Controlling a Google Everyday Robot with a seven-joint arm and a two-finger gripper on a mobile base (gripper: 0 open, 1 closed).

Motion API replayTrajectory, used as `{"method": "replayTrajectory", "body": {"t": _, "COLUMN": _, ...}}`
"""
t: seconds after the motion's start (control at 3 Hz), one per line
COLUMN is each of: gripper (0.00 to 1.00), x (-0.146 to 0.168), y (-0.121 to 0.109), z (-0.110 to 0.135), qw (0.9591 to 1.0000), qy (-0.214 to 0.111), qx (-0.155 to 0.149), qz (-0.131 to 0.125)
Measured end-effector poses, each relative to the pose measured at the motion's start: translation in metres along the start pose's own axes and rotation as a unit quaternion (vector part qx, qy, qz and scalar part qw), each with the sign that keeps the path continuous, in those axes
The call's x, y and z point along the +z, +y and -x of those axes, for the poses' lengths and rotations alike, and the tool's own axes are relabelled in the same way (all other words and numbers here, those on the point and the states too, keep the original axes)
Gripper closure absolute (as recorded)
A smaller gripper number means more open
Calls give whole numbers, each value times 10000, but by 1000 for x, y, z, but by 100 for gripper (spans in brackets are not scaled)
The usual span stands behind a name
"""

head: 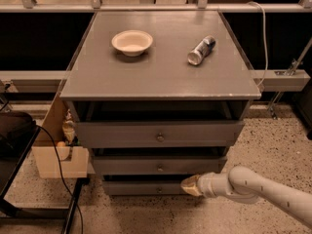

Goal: Close middle drawer

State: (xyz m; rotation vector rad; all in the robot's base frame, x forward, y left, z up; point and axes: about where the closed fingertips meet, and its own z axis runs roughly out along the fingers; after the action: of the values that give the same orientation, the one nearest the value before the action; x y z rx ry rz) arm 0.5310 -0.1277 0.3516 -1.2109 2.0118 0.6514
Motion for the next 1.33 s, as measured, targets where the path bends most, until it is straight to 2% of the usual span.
{"method": "replayTrajectory", "body": {"t": 0.33, "gripper": 100, "x": -24, "y": 21, "z": -10, "qw": 9984, "qy": 35, "qx": 497, "qz": 283}}
{"method": "replayTrajectory", "body": {"t": 0.67, "gripper": 100, "x": -53, "y": 29, "z": 2, "qw": 9947, "qy": -175, "qx": 904, "qz": 463}}
{"method": "replayTrajectory", "body": {"t": 1.33, "gripper": 51, "x": -55, "y": 33, "z": 4, "qw": 9939, "qy": -205, "qx": 937, "qz": 551}}
